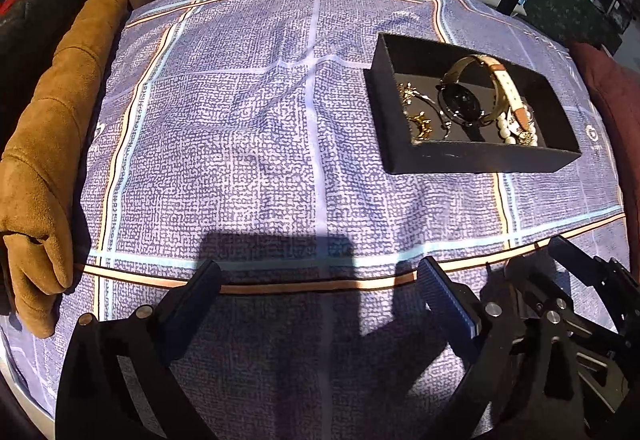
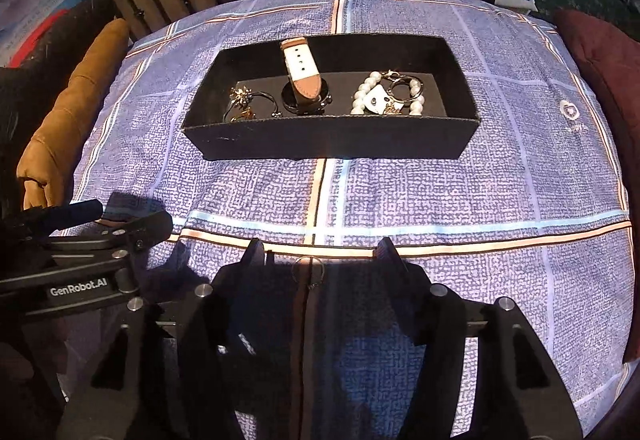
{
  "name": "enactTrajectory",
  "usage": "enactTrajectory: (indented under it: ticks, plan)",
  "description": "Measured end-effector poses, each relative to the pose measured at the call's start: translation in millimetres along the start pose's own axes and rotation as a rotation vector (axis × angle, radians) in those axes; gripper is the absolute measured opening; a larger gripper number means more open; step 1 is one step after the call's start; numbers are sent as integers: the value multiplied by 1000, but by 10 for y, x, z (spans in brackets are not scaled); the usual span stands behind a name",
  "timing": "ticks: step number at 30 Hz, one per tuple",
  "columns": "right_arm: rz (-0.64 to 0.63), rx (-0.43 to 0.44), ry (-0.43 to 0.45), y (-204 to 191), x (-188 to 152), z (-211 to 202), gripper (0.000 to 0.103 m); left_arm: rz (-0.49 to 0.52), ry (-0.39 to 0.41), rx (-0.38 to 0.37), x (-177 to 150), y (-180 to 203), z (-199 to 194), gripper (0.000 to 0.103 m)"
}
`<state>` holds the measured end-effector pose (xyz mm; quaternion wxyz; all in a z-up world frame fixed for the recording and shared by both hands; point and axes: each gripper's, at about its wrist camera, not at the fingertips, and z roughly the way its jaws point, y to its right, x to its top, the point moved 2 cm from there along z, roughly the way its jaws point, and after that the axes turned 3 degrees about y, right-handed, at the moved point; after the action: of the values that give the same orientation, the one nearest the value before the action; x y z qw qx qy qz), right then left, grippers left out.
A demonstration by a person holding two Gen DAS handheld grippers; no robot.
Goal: Organize jewelry
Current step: 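Lift the silver ring with the right tool and carry it toward the box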
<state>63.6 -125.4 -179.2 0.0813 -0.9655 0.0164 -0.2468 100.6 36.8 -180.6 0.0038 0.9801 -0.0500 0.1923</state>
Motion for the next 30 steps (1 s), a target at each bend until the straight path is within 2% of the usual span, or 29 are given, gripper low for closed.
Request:
enactTrajectory:
  ticks: [2, 5, 7, 8, 10, 11, 12, 13, 14, 16, 18, 26, 29, 30]
  plan:
    - [-14, 1, -9, -58, -6, 45, 59, 2, -11, 4, -29, -70, 53, 94]
    - [-30, -5, -27, -110, -44, 89, 58, 2, -25, 17, -123, -148, 57, 81]
    - [-31, -8, -36, -105, -87, 113, 54, 25, -17, 28, -141, -110, 80, 81]
    - [-36, -19, -33, -98, -104, 112, 49, 41, -15, 35, -164, -90, 74, 80]
    - [-39, -27, -26, -76, -112, 101, 36, 47, -12, 23, -185, -98, 80, 72]
    - [-33, -20, -24, -63, -109, 95, 27, 48, -11, 19, -186, -84, 72, 70]
    - [-27, -17, -27, -51, -100, 93, 21, 51, -10, 16, -194, -75, 60, 66]
    - [-23, -11, -28, -41, -90, 87, 20, 51, -9, 11, -202, -68, 46, 58]
    - [-20, -6, -31, -35, -78, 83, 20, 46, -10, -1, -206, -67, 30, 54]
    - [-24, 1, -28, -37, -82, 64, 20, 40, -13, -23, -206, -51, 11, 34]
    - [-33, 5, -22, -57, -87, 34, 20, 31, -22, -46, -214, -32, -3, 23]
    - [-41, 13, -7, -118, -66, -42, 20, 19, -39, -80, -231, 66, -57, 18]
    - [-40, 12, -3, -117, -52, -54, 20, 28, -44, -84, -230, 115, -64, 13]
    - [-40, 11, -3, -116, -45, -55, 20, 30, -45, -85, -221, 120, -65, 8]
